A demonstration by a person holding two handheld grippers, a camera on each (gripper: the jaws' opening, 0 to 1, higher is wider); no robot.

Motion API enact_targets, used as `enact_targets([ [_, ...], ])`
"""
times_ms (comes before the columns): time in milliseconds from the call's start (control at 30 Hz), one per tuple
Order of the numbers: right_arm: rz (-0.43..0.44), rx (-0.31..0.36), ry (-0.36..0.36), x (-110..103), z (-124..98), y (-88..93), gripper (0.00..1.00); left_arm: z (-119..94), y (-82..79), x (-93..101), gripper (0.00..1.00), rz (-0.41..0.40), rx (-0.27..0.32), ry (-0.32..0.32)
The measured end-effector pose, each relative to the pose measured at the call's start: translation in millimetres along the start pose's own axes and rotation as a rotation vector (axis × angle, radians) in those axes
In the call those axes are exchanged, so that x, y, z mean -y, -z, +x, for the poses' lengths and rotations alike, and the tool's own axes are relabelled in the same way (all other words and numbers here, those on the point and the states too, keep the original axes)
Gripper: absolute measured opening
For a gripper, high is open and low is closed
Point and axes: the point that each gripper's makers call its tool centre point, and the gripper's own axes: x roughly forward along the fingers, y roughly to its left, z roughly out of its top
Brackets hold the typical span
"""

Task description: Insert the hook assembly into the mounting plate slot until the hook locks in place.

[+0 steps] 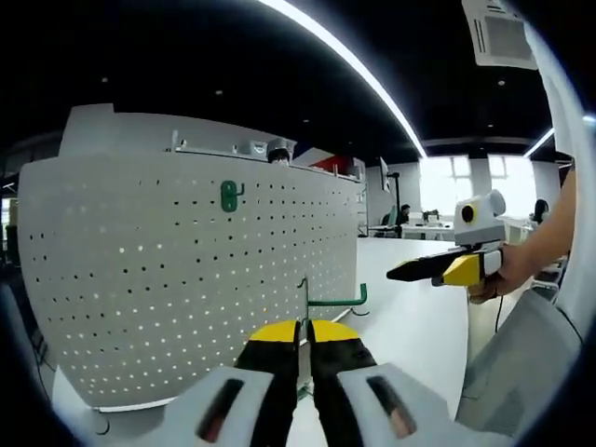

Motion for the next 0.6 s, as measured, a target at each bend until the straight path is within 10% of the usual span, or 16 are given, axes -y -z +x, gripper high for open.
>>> enact_targets([
  [600, 0.041, 0.025, -0.057, -9, 30, -8.5, 0.54, 2, -3.6, 3.7, 0.03, -0.003, 0.006, -0.006],
])
